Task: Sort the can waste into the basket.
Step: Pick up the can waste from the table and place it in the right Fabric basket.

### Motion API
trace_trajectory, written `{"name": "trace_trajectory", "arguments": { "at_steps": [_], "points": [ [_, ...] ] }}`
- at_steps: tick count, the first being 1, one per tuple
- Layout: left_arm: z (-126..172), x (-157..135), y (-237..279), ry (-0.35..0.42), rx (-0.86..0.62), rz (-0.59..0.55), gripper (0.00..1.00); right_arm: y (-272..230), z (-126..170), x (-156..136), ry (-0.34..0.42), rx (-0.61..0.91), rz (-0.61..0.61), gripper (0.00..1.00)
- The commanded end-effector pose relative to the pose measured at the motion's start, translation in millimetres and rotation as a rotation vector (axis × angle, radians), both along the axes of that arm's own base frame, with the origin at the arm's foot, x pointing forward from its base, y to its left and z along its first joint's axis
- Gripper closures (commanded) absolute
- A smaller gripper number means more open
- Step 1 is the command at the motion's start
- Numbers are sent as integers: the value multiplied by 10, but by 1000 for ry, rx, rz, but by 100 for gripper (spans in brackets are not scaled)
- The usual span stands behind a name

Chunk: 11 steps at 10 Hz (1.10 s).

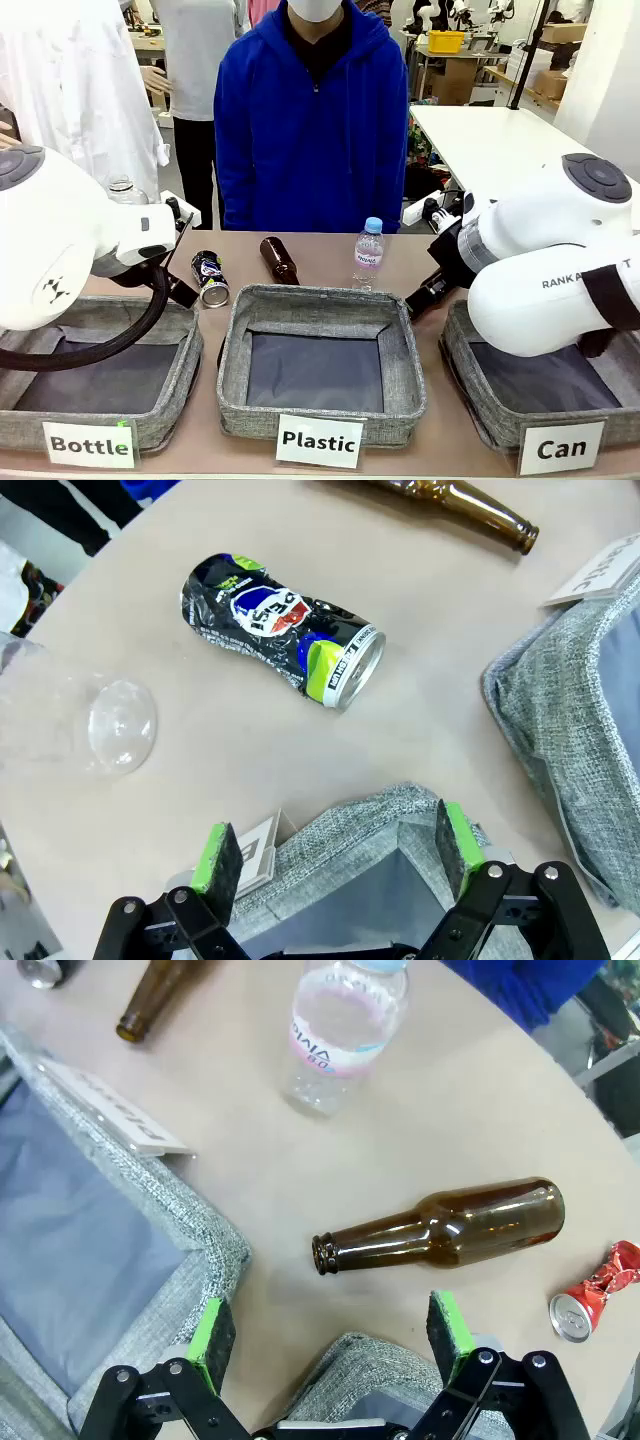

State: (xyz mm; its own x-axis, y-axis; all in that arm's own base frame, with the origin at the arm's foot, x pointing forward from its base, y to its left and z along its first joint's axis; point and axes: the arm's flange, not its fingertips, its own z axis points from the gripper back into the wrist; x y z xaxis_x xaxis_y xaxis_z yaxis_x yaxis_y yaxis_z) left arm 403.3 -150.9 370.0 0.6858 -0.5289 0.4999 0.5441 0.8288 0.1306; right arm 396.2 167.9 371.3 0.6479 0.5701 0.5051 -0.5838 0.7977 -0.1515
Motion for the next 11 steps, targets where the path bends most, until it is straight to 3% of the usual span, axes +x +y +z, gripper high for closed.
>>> {"name": "trace_trajectory", "arguments": {
  "at_steps": [1,11],
  "points": [
    [2,0,0,0,0,0,0,0,0,0,0,0,0,0],
    [2,0,0,0,0,0,0,0,0,0,0,0,0,0]
  ]
}}
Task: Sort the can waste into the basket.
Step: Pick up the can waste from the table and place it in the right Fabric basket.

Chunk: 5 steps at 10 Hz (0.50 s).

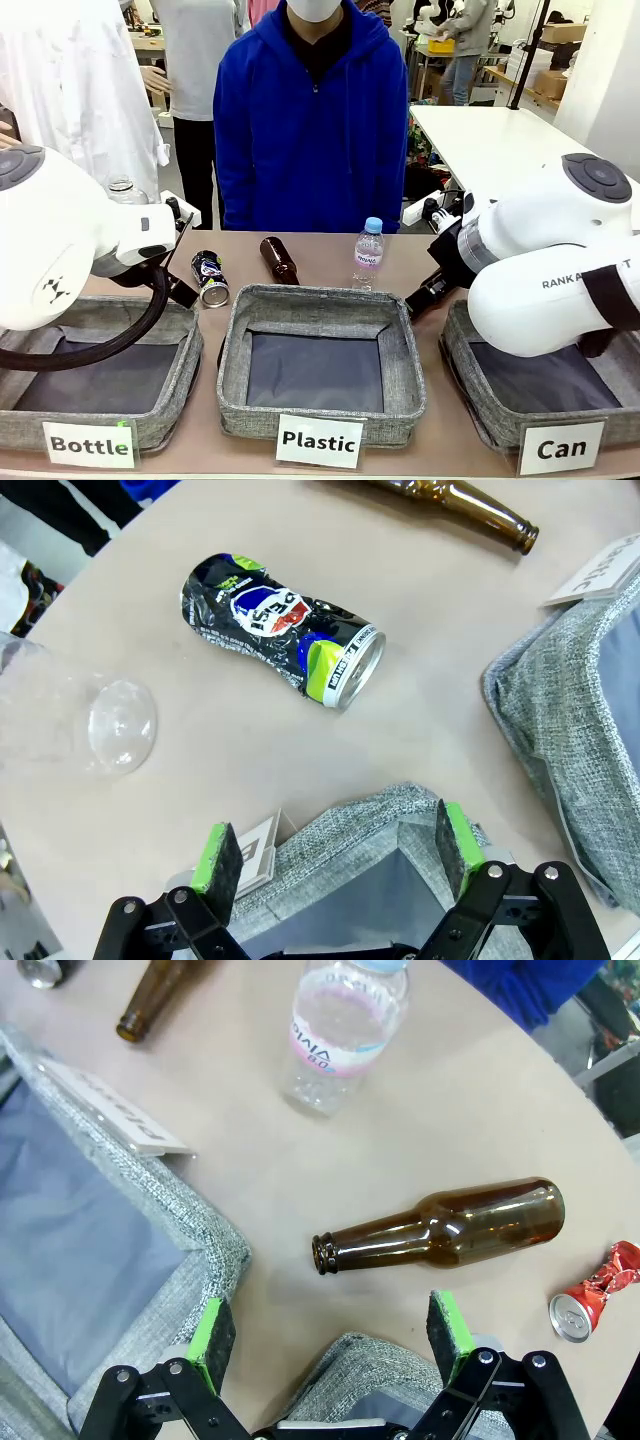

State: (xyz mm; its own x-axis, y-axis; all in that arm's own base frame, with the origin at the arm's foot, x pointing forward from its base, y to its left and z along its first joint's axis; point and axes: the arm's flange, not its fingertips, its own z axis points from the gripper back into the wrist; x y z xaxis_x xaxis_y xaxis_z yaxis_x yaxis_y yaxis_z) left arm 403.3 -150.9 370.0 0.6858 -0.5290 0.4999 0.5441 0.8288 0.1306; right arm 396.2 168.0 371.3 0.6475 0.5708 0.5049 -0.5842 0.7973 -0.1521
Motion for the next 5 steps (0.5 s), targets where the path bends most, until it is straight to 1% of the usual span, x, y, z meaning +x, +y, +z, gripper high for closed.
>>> {"name": "trace_trajectory", "arguments": {
  "at_steps": [1,3,4,5],
  "points": [
    [2,0,0,0,0,0,0,-1,0,0,0,1,0,0],
    [0,0,0,0,0,0,0,0,0,0,0,0,0,0],
    [289,-116,23,-40,-103,-60,0,-42,251,-88,-7,27,17,0],
    [641,-272,53,-38,-229,-74,0,-95,560,-218,16,78,-9,0]
  ]
}}
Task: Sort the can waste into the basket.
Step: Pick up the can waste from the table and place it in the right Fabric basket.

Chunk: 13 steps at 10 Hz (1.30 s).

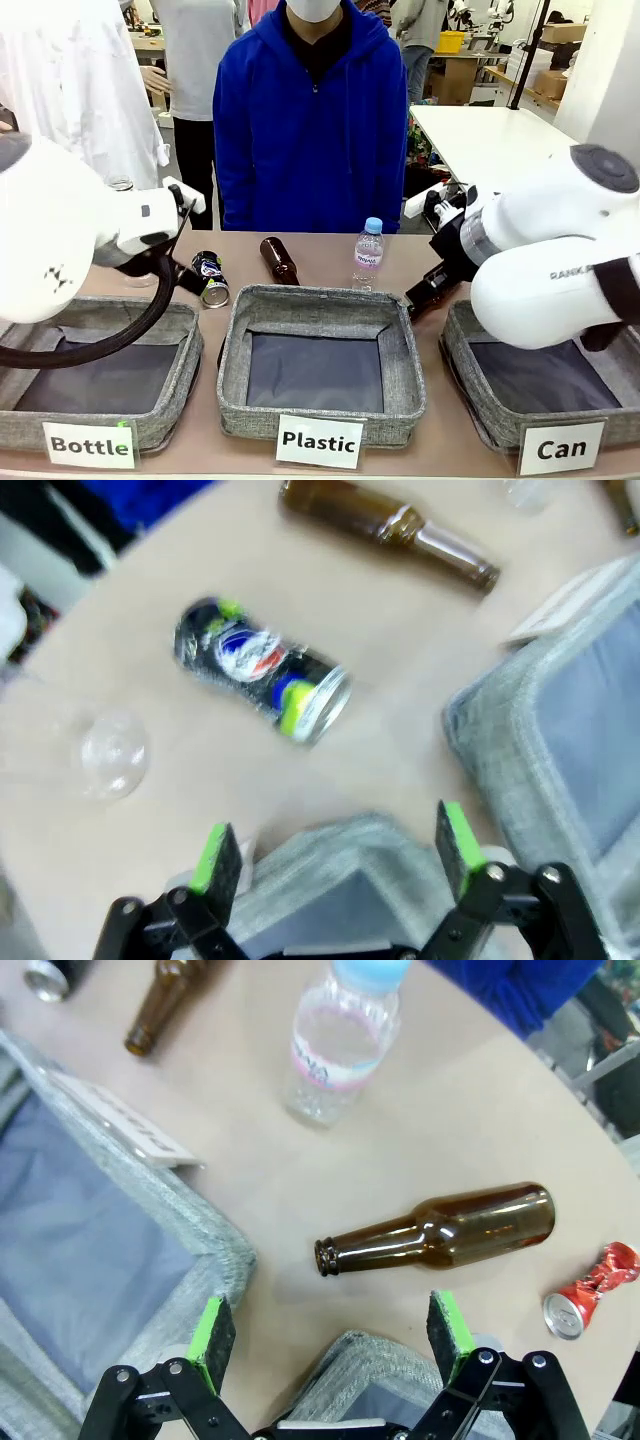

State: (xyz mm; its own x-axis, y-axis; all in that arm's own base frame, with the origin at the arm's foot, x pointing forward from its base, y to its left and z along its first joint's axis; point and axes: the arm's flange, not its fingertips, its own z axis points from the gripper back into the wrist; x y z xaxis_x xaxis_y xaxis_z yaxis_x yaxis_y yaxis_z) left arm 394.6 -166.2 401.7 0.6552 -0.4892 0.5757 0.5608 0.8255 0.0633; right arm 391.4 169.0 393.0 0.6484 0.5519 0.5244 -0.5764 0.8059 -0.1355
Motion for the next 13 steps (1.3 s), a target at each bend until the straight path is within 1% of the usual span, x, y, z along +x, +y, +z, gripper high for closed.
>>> {"name": "trace_trajectory", "arguments": {
  "at_steps": [1,2,3,4,5,6,7,8,9,10,11,12,13],
  "points": [
    [643,-339,295,73,-209,3,0,-171,663,-345,72,108,-86,0],
    [872,-529,397,120,-238,6,0,-255,932,-559,143,164,-106,0],
    [995,-725,608,194,-283,-93,0,-408,1119,-765,223,216,-109,0],
    [1096,-906,954,204,-365,-142,0,-668,1270,-982,291,292,-95,0],
    [1110,-1035,1314,225,-457,-188,0,-1000,1340,-1125,318,385,-111,0],
    [1061,-1130,1735,233,-571,-193,0,-1396,1327,-1202,340,503,-144,0],
    [912,-1204,2141,242,-712,-173,0,-1807,1228,-1247,374,636,-184,0],
    [713,-1210,2576,254,-873,-117,0,-2218,1053,-1271,401,780,-229,0],
    [506,-1210,2862,262,-975,-60,0,-2546,857,-1254,435,900,-282,0],
    [299,-1171,3038,289,-1071,36,0,-2823,674,-1265,452,992,-324,0],
    [92,-1137,3176,307,-1160,82,0,-3068,518,-1291,452,1083,-371,0],
    [-141,-1142,3320,310,-1253,160,0,-3285,377,-1340,439,1159,-407,0],
    [-253,-1163,3383,308,-1326,190,0,-3431,258,-1364,439,1220,-437,0]
  ]
}}
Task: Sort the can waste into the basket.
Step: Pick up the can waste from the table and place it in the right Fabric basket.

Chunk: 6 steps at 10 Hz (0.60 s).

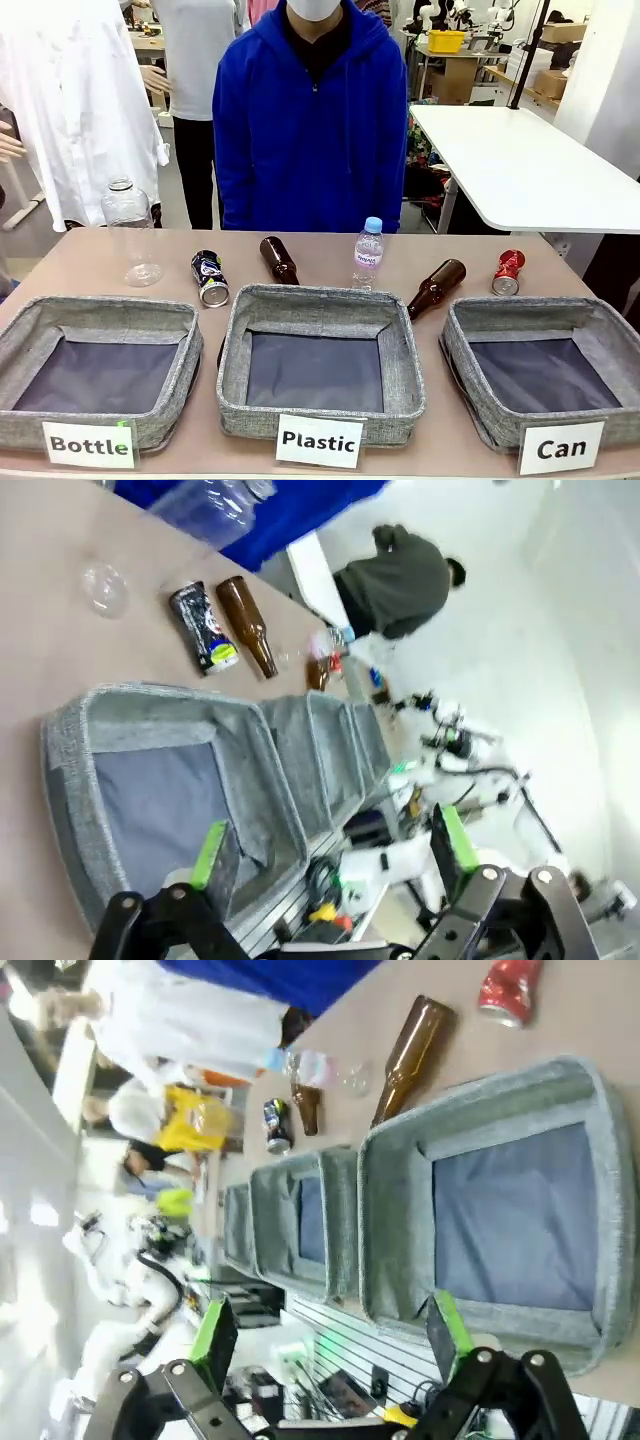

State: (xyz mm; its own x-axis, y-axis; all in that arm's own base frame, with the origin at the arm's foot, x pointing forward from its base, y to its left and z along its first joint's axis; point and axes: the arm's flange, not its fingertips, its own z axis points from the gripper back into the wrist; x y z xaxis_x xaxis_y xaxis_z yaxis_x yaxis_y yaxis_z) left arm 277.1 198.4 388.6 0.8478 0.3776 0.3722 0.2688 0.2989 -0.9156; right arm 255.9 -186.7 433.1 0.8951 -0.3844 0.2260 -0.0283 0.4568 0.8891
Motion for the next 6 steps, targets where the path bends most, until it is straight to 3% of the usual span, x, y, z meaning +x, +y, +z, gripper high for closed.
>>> {"name": "trace_trajectory", "arguments": {
  "at_steps": [1,3,4,6],
  "points": [
    [-206,4,-333,-7,-101,44,0,9,-247,-11,-19,89,-67,0],
    [-262,7,-507,49,-57,170,0,-76,-366,-51,-37,22,-286,0],
    [-241,150,-10,41,-99,83,0,-211,-243,-2,6,82,-107,0],
    [-241,150,-10,41,-99,83,0,-211,-243,-2,6,82,-107,0]
  ]
}}
